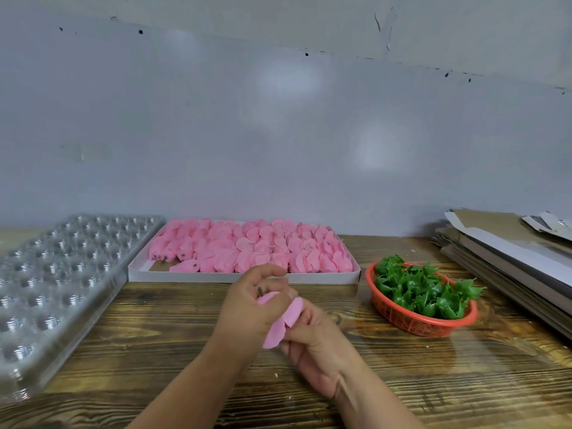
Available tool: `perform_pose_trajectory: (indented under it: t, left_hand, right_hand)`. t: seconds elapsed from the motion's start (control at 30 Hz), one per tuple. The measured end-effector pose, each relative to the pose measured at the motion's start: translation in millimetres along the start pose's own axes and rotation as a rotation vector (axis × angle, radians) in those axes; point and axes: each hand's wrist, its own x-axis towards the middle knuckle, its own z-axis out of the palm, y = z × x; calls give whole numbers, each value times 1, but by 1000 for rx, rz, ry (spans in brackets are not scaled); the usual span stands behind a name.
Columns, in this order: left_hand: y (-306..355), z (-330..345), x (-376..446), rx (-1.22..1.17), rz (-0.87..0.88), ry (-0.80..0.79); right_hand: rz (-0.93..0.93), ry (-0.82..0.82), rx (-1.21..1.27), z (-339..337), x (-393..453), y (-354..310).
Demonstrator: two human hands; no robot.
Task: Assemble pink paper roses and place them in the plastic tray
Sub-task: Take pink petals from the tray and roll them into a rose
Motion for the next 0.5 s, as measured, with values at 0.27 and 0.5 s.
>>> perform_pose_trajectory:
  t: [0.27,0.5]
  left_hand:
    - [-5,6,-5,-57,-20,-8]
    - [-13,10,-2,-3,-50,51]
  right_hand:
    - [-1,-18,110,-1,0,-1]
    - [-19,15,134,-2,2,2]
